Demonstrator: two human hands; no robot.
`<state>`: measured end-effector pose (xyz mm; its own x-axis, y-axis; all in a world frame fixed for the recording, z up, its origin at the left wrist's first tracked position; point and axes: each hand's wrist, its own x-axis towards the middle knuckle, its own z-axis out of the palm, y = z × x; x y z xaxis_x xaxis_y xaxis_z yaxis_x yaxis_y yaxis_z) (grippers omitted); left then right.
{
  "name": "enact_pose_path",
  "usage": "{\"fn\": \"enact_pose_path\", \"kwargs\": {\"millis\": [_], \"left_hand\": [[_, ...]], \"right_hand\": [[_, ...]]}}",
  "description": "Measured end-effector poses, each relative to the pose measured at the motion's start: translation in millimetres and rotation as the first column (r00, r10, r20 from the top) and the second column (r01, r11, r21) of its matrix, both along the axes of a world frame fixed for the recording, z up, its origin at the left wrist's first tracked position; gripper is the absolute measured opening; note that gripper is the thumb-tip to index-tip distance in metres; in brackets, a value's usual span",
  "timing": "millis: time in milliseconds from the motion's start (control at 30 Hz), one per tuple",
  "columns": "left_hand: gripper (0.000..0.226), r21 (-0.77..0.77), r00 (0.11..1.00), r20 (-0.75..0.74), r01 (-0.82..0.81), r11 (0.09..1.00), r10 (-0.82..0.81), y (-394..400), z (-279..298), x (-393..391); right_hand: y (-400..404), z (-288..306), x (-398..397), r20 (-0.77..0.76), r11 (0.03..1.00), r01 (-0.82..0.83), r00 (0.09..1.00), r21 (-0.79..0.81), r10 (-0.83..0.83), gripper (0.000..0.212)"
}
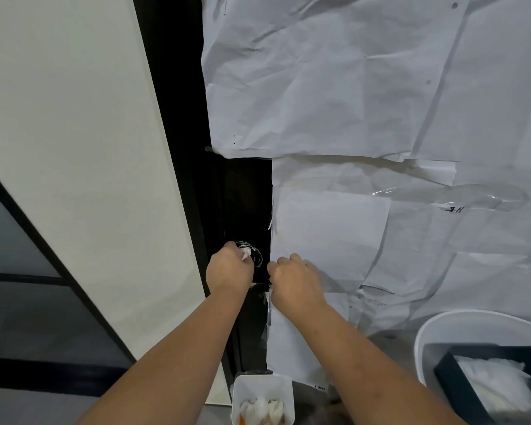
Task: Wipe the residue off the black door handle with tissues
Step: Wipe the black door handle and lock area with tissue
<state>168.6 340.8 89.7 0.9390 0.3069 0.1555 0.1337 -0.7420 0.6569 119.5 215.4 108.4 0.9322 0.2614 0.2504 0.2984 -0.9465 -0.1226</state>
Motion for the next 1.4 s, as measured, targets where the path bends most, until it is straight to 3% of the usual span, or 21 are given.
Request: {"fn": "enact_pose_path", "kwargs": {"millis": [100, 233, 300, 367, 433, 467, 567, 700, 867, 967, 1067, 1233, 1400], "left_hand": [[0.014, -0.004, 1.0, 0.025, -0.001, 1.0, 0.001, 1, -2, 1], [0.021, -0.224, 1.0, 0.018, -0.012, 0.975, 0.016, 5, -8, 3], [0.023, -0.41, 0.998, -0.032, -0.066, 0.91, 0.057, 7, -10, 4], [0.023, -0.6, 0.992, -0.094, -0.124, 0.79, 0.085, 7, -11, 3], [0.024, -0.7, 0.989, -0.122, -0.141, 0.7, 0.077, 7, -12, 1], [0.024, -0.697, 0.99, -0.121, -0.134, 0.704, 0.069, 7, -12, 0], [0.021, -0.528, 0.997, -0.066, -0.068, 0.847, 0.039, 7, -10, 1], [0.013, -0.15, 1.0, -0.019, 0.022, 0.988, -0.025, 4, -3, 3], [0.019, 0.219, 1.0, -0.013, 0.024, 0.975, -0.022, -6, -1, 4], [0.023, 0.258, 1.0, -0.011, 0.027, 0.966, -0.026, -7, -2, 5], [0.019, 0.157, 1.0, 0.001, 0.007, 0.988, -0.007, -6, -4, 5], [0.012, -0.191, 1.0, 0.01, -0.024, 0.981, 0.027, -1, -8, 4], [0.017, -0.577, 0.988, -0.092, -0.155, 0.802, 0.125, -2, -8, 5]], "right_hand": [[0, 1, -2, 0.003, 1.0, -0.006, 1.0, -0.002, 0.006, 0.014], [0, 2, -3, 0.007, 1.0, -0.006, 1.0, 0.0, 0.006, 0.014], [-1, 2, -4, 0.007, 1.0, -0.006, 1.0, -0.004, 0.006, 0.014], [-1, 1, -4, 0.014, 1.0, -0.004, 1.0, -0.006, 0.004, 0.014], [-1, 0, -3, 0.014, 1.0, -0.006, 1.0, 0.001, 0.006, 0.013], [-1, -1, -3, 0.012, 1.0, -0.006, 1.0, 0.007, 0.005, 0.013], [-1, 0, -2, 0.016, 1.0, -0.007, 1.0, 0.017, 0.007, 0.014], [-1, 1, -1, 0.001, 1.0, -0.014, 1.0, 0.013, 0.014, 0.016], [-1, 0, 0, -0.012, 1.0, -0.015, 1.0, 0.004, 0.015, 0.016], [-2, 1, 0, -0.011, 1.0, -0.019, 1.0, 0.001, 0.019, 0.015], [-3, 2, -1, -0.01, 1.0, -0.02, 1.0, -0.009, 0.02, 0.016], [-3, 1, -2, 0.0, 0.999, -0.025, 1.0, -0.021, 0.025, 0.017], [-5, 1, -2, 0.0, 0.999, -0.033, 0.999, 0.002, 0.033, 0.014]]}}
